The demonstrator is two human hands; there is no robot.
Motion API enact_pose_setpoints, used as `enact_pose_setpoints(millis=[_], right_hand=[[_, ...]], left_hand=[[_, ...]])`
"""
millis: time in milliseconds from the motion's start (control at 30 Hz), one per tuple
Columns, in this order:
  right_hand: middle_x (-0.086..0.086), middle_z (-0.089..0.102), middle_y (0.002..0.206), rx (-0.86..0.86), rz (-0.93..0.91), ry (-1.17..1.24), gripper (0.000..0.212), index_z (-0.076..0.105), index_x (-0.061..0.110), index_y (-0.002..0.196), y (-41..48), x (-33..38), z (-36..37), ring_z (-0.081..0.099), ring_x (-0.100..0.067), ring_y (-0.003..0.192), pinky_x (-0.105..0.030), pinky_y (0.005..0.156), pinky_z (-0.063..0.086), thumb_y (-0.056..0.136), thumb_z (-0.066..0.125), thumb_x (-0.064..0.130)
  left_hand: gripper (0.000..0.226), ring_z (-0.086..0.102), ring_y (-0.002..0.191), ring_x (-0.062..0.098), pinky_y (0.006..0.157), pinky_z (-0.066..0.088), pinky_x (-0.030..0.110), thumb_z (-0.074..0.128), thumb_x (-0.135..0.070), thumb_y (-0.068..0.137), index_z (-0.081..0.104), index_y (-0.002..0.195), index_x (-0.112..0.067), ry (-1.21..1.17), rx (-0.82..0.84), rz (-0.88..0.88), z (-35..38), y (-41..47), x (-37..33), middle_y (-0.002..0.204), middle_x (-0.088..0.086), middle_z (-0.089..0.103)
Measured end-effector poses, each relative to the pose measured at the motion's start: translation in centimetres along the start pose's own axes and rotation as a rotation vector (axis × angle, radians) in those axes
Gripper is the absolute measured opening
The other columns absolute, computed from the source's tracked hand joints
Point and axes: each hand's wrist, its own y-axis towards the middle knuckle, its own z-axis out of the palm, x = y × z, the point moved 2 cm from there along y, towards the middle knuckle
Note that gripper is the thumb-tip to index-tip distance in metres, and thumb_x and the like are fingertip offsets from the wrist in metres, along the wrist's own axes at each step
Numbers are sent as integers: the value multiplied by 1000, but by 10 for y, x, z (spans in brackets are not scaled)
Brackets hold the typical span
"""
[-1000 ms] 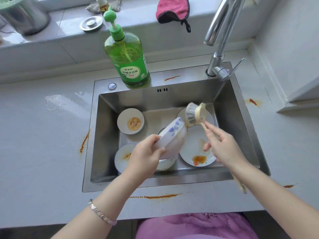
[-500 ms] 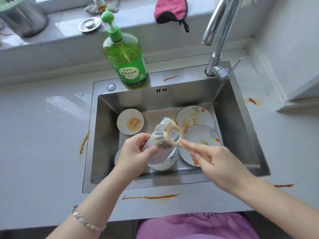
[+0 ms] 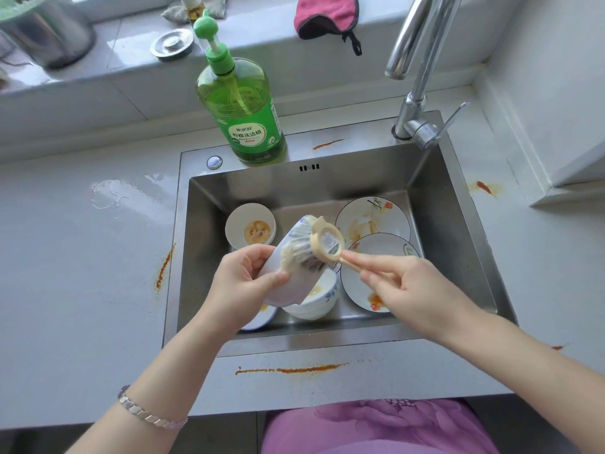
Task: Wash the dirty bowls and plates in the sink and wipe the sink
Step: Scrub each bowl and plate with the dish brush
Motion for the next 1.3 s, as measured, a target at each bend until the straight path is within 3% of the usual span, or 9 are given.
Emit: enact_pose_setpoints(millis=[133,233,400,600,733,867,1033,1167,1300], right_hand=[[27,42,35,-13,75,115,33,55,33,120,15,-2,-14,46,11,39,-4,44,37,96,46,11],[12,26,42,-19,259,246,32,59,38,117,32,-24,-23,20,-2,35,-13,34,17,98,44,18],[6,23,48,75,391,421,30,60,46,105,34,-37,-21,17,-6,37,-12,35,15,99,42,23],[18,43,35,-49,129,106,33,58,32,123,35,-1,-13,40,-1,35,-7,40,26,97,45,16],[13,67,74,-106,89,-189,40,48,52,127,15,-2,23,54,-8,65,-29,68,45,96,43,27],[2,33,48,-111,23,-269,43,40,54,130,1,-1,48,32,-16,51,-34,58,33,97,40,27],[-2,63,68,-230,22,-183,41,43,50,131,37,1,40,52,-26,70,-36,64,42,97,41,25],[4,45,45,-207,-57,-177,43,38,51,132,7,4,62,34,-18,51,-34,58,35,97,42,26],[9,50,49,-318,-12,-99,41,44,47,130,37,-3,45,41,-13,55,-25,56,37,97,43,23]], left_hand=[[24,65,70,11,63,53,24,73,-18,59,70,82,-18,-75,39,29,-7,0,-5,74,-1,72],[32,66,69,14,59,53,22,76,-27,50,73,80,-15,-240,48,30,-13,1,-7,75,2,72],[52,69,74,19,64,56,27,90,-41,40,76,84,-17,-410,10,1,-14,4,-1,82,6,74],[19,67,64,13,56,54,22,75,-4,66,70,82,-12,-238,-99,-115,11,6,-5,71,1,73],[8,63,70,20,59,52,27,66,-3,82,67,83,-10,-304,-351,-291,19,14,-4,77,7,69],[12,65,67,18,60,53,26,63,-1,84,64,76,-9,-527,-502,-371,20,19,-5,72,7,68],[9,68,64,14,63,58,25,61,2,85,63,81,-6,-604,-517,-336,22,25,-17,73,6,70],[6,68,73,16,67,58,26,62,0,86,62,88,-7,-693,-576,-334,13,37,-27,87,10,69],[12,67,62,10,61,58,23,62,1,85,63,79,-8,-717,-571,-268,21,36,-36,78,5,68]])
